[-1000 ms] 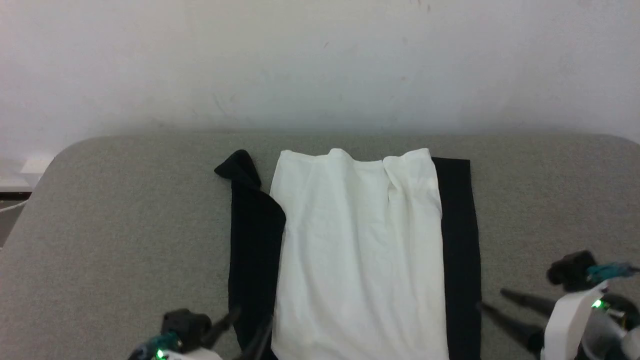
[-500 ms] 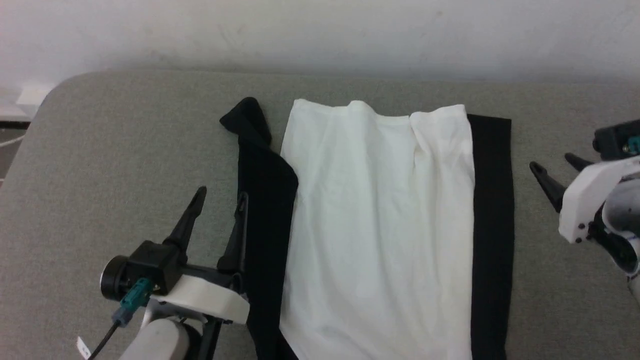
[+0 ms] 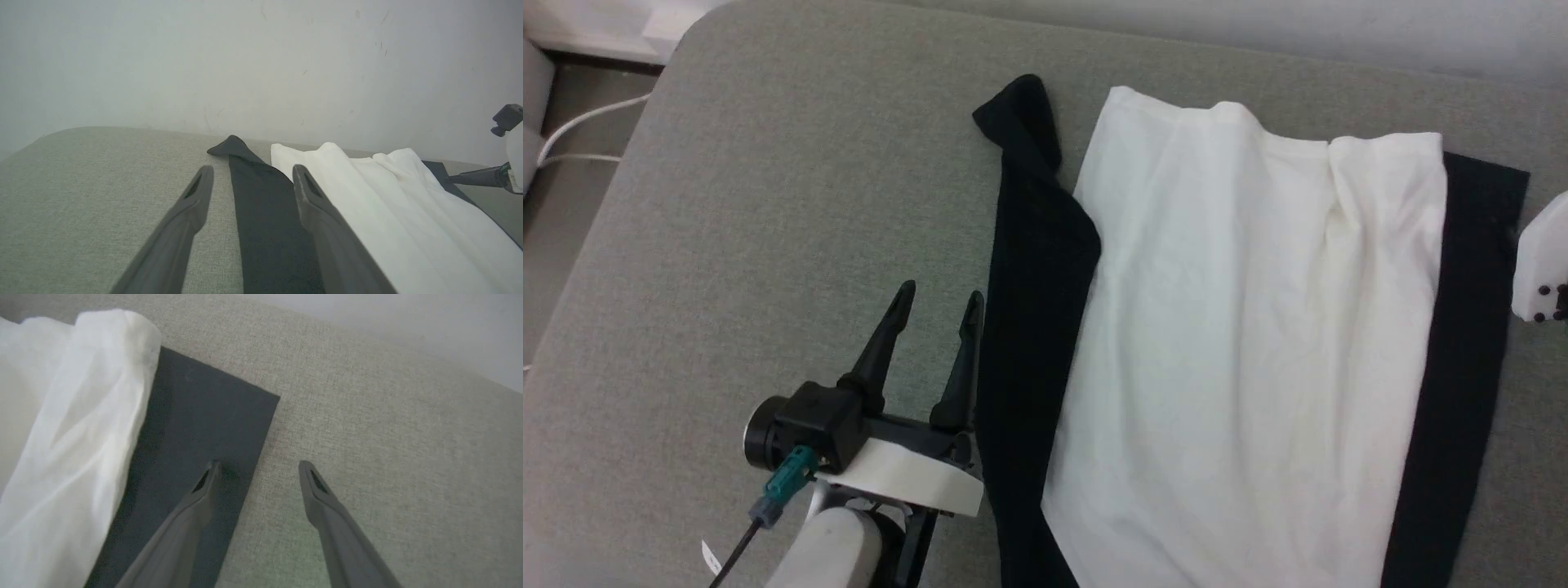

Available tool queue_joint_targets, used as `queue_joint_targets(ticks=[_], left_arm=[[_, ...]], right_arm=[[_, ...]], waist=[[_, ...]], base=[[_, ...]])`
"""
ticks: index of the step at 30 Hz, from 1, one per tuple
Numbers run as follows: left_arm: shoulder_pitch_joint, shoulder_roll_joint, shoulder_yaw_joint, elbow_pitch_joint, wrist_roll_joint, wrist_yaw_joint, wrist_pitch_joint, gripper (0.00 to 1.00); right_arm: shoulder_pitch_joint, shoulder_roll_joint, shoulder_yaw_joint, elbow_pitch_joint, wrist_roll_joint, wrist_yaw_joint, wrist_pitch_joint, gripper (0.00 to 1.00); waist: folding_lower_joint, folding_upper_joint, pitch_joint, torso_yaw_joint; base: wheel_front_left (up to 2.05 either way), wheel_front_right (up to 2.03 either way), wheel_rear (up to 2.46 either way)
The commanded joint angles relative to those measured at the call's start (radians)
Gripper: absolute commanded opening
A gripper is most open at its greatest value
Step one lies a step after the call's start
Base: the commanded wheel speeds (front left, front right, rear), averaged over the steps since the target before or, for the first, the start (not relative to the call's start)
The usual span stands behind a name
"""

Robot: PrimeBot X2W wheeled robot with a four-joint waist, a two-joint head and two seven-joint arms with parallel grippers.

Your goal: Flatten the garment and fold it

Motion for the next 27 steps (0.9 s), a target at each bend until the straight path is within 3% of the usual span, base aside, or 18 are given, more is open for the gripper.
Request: queue_joint_targets(ticks=[1,4,5,6,15,27], left_arm=[[-0.01,-0.009,0.011,0.005,0.01,-0.009,-0.005,1.0],[-0.005,-0.025,0.031,0.013,0.026,-0.027,-0.005,1.0],[-0.003,-0.03,0.038,0.015,0.031,-0.033,-0.005,1.0],[-0.001,-0.034,0.045,0.018,0.036,-0.038,-0.005,1.0],[0.022,-0.054,0.096,0.054,0.068,-0.075,-0.005,1.0],[0.112,-0.062,0.134,0.089,0.083,-0.1,-0.005,1.0]], right_arm=[[-0.01,0.0,0.0,0.022,-0.01,-0.001,-0.01,1.0],[-0.012,0.004,0.001,0.078,-0.01,-0.001,-0.028,1.0],[-0.011,0.005,0.006,0.093,-0.009,-0.001,-0.033,0.62],[-0.009,0.005,0.011,0.104,-0.008,-0.001,-0.042,0.0],[-0.006,-0.018,-0.019,0.166,0.025,-0.001,-0.225,0.0],[0.06,-0.092,-0.124,0.19,0.077,-0.001,-0.401,0.0]], waist=[[-0.0002,0.0,0.049,0.056],[-0.0002,0.0,0.051,0.063],[-0.0002,0.0,0.051,0.063],[-0.0002,0.0,0.051,0.062],[-0.0002,0.0,-0.008,0.014],[-0.0002,0.0,-0.187,-0.059]], base=[[0.0,0.0,0.0],[0.0,0.0,0.0],[0.0,0.0,0.0],[0.0,0.0,0.0],[0.0,0.0,0.0],[0.0,0.0,0.0]])
